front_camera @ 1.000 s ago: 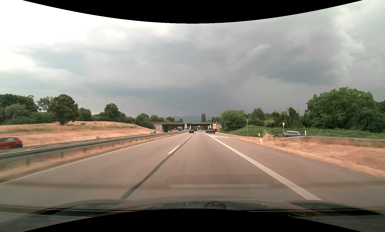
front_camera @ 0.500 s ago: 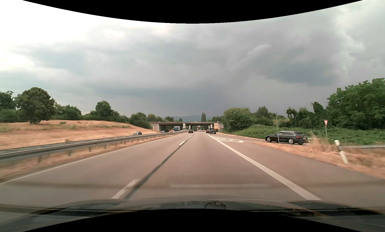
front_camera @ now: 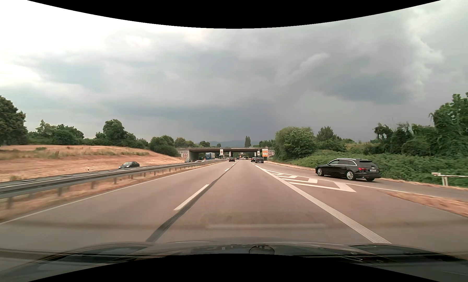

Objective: Follow the waypoints while adhering to traffic rules and regulations

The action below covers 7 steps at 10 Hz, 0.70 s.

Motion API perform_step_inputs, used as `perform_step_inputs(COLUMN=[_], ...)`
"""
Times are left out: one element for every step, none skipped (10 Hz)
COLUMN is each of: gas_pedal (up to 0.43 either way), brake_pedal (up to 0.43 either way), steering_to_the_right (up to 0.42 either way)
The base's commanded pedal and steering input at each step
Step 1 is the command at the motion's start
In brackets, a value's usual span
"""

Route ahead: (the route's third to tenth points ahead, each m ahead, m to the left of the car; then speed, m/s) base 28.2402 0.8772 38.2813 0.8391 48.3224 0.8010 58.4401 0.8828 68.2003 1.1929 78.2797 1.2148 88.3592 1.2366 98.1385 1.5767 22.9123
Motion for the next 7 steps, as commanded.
perform_step_inputs(gas_pedal=[0.079,0.079,0.079,0.079,0.079,0.079,0.079], brake_pedal=[0.000,0.000,0.000,0.000,0.000,0.000,0.000], steering_to_the_right=[-0.002,-0.002,-0.002,-0.002,-0.002,-0.002,-0.002])
